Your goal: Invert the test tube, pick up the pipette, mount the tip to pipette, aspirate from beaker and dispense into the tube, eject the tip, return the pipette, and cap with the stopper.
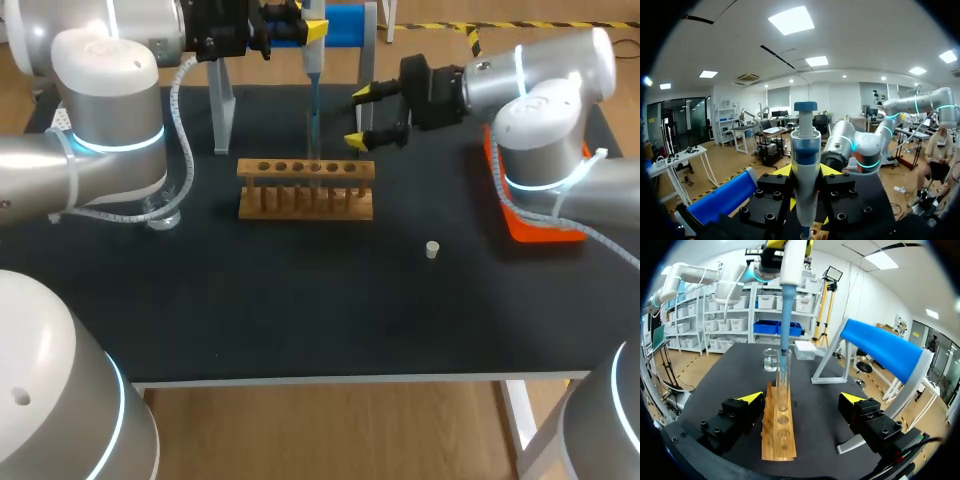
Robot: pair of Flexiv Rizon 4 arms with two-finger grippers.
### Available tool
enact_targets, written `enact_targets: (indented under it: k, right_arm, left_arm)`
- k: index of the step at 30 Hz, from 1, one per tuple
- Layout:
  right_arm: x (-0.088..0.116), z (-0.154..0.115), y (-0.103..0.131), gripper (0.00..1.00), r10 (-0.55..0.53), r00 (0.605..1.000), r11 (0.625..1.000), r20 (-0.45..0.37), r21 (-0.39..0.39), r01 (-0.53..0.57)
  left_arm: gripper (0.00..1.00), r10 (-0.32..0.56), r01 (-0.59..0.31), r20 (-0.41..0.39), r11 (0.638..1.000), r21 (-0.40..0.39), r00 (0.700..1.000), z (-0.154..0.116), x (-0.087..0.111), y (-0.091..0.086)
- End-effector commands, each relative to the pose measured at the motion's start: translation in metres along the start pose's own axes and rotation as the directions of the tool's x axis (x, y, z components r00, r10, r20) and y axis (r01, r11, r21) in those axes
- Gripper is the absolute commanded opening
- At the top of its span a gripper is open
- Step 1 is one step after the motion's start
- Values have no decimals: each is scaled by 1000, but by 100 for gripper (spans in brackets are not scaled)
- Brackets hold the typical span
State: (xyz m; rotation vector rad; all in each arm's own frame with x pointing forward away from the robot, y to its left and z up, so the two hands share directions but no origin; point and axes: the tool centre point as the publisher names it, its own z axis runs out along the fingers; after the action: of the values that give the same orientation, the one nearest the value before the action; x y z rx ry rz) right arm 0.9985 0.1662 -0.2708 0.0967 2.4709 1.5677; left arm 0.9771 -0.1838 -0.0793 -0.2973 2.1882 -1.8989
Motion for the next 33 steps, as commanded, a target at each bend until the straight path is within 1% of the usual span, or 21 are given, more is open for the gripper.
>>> enact_targets:
  k: [1,6,12,14,18,23,33]
  right_arm:
    - [8,-29,11,100,-9,1000,1000,20,-22,10]
    - [7,-54,27,100,-5,999,998,44,-62,7]
    - [6,-81,50,100,-7,998,996,62,-85,12]
    - [7,-88,60,100,-7,998,996,63,-87,13]
    - [5,-101,78,100,6,996,998,85,-67,0]
    - [3,-114,103,100,7,997,997,80,-83,-1]
    - [-1,-125,154,100,-22,997,995,75,-93,29]
  left_arm:
    - [0,1,-1,2,1000,3,1000,1,0,1]
    - [0,1,-1,2,1000,3,1000,1,0,1]
    - [0,1,-1,2,1000,3,1000,1,0,1]
    - [0,1,-1,2,1000,3,1000,1,0,1]
    - [0,1,-1,2,1000,3,1000,1,0,1]
    - [0,1,-1,2,1000,3,1000,1,0,1]
    - [0,1,-1,2,1000,3,1000,1,0,1]
